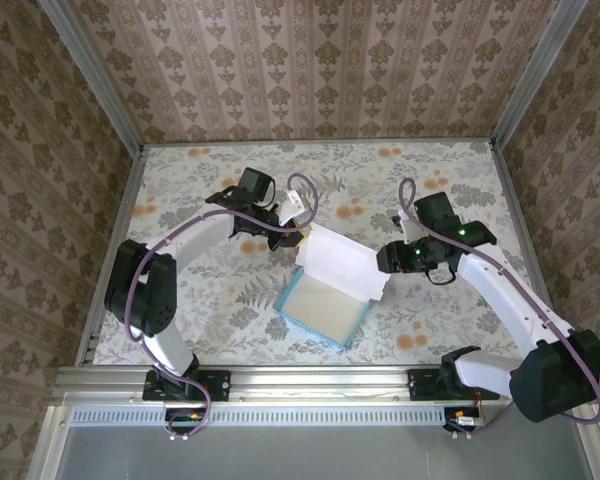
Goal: Fold the paper box
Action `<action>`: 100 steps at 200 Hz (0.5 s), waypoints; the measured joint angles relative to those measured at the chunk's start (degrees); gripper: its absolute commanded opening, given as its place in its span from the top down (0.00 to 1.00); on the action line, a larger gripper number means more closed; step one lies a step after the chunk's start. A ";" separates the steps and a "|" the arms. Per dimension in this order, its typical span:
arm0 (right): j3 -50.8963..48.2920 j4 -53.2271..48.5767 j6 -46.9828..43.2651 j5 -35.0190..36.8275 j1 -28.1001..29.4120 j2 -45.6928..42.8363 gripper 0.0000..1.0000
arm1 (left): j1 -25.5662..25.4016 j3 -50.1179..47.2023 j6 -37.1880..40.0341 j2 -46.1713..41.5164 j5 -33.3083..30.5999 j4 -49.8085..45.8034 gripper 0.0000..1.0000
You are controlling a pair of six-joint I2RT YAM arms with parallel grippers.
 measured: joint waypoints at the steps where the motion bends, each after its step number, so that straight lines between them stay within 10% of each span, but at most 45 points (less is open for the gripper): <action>1: -0.02 -0.02 -0.04 0.02 0.13 0.07 0.53 | 0.00 0.00 -0.02 0.00 0.00 0.00 1.00; 100: -3.48 0.37 2.71 1.77 4.09 -0.31 0.72 | 0.28 0.00 -1.36 0.00 -0.20 0.02 1.00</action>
